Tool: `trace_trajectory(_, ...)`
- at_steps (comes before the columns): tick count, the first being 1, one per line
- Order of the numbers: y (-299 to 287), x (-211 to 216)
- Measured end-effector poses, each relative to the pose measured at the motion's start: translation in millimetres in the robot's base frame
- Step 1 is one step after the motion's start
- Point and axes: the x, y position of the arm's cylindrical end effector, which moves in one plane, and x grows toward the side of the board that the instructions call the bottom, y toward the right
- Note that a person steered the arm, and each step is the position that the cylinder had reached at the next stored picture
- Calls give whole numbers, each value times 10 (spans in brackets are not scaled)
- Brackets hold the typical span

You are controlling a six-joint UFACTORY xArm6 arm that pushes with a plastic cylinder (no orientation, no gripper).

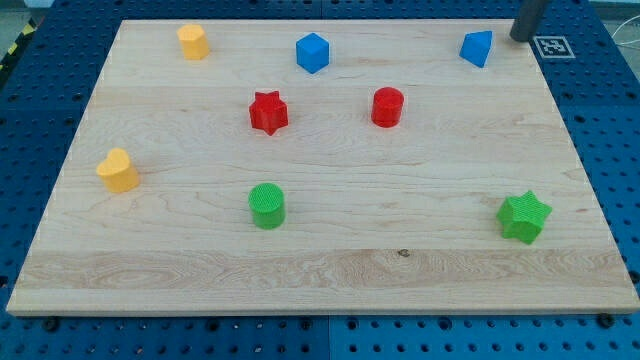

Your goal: Point your arm towards center right

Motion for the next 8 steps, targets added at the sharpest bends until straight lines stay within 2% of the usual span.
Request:
trace_trajectory(1, 282, 627)
trace_trajectory(2, 301, 967)
trace_trajectory(5, 572, 947)
trace_trajectory(8, 397, 947)
